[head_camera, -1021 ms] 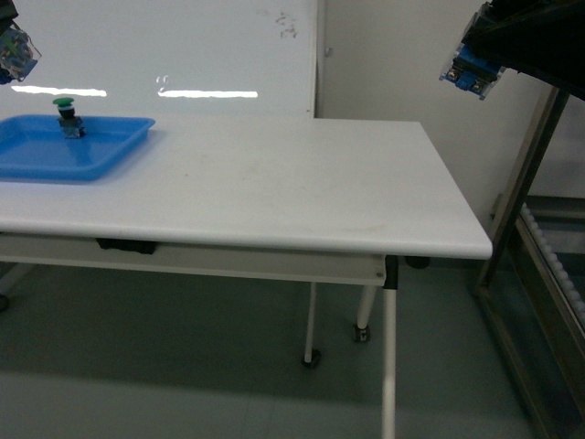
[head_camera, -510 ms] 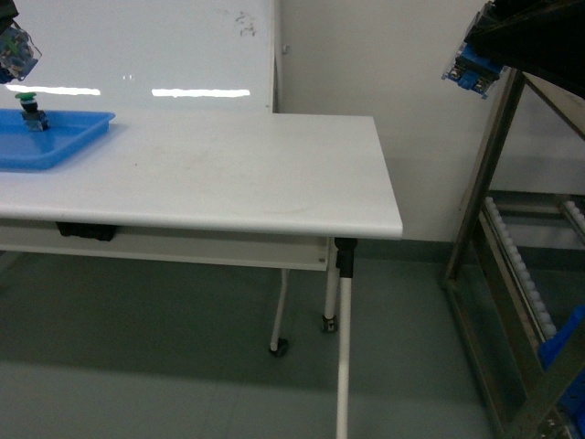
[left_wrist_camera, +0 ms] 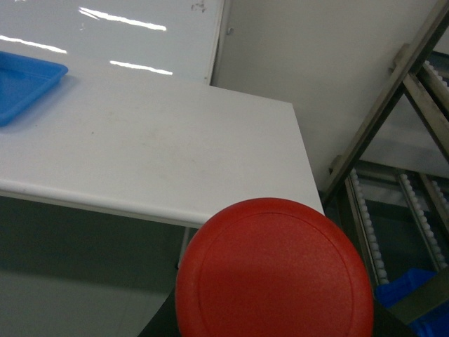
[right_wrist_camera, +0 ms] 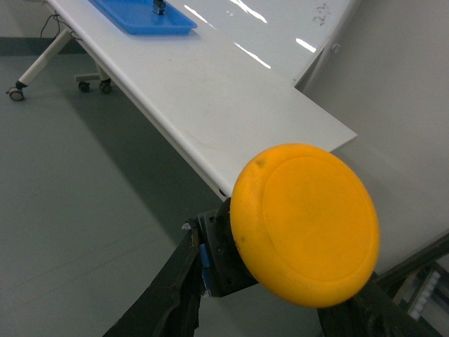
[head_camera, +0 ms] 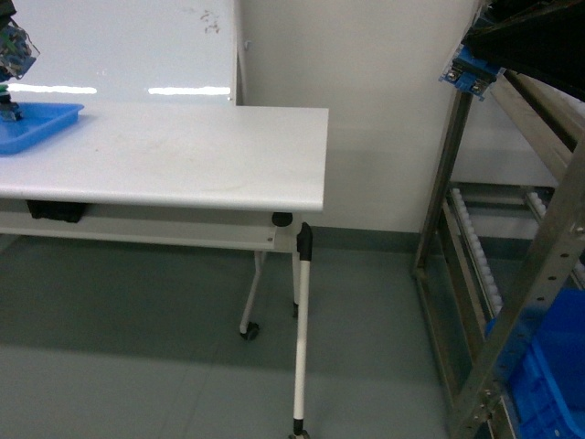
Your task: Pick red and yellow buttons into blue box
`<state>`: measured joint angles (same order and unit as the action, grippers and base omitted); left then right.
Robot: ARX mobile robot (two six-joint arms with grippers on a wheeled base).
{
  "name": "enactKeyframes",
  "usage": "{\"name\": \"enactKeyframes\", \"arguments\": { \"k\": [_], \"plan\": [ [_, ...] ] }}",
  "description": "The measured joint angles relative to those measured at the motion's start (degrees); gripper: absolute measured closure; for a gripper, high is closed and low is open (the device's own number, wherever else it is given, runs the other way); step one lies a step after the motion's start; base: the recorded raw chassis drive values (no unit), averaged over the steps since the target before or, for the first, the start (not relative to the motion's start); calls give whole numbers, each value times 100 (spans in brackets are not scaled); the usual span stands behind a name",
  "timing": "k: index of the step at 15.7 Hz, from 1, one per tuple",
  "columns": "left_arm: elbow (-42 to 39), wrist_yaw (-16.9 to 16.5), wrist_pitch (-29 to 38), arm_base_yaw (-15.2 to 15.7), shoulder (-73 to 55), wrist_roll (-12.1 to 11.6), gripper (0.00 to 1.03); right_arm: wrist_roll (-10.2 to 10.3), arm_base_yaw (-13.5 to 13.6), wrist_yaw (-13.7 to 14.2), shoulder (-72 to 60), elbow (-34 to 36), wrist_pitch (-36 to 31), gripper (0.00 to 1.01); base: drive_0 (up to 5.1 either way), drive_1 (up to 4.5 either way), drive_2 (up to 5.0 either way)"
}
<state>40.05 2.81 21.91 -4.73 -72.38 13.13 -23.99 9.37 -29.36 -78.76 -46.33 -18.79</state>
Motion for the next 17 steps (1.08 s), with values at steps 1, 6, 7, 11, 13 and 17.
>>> {"name": "enactKeyframes", "arguments": {
  "k": [1, 6, 7, 11, 13, 17],
  "plan": [
    [-2, 0, -26, 0, -2, 0, 79, 0, -2, 4, 0, 0, 7, 64, 458, -238, -238],
    [0, 0, -2, 0, 0, 0, 79, 0, -7, 11, 0, 0, 9, 64, 472, -230, -230],
    [-2, 0, -11, 0, 0, 0, 79, 0, -4, 15, 0, 0, -7, 64, 505, -227, -227],
    [0, 0, -11, -4, -2, 0, 79, 0, 0, 15, 0, 0, 7, 64, 492, -338, -126],
    [-2, 0, -2, -4, 0, 0, 79, 0, 0, 17, 0, 0, -9, 64, 481, -349, -135],
    [0, 0, -7, -4, 0, 0, 79, 0, 0, 13, 0, 0, 15, 64, 496, -334, -121]
  ]
}}
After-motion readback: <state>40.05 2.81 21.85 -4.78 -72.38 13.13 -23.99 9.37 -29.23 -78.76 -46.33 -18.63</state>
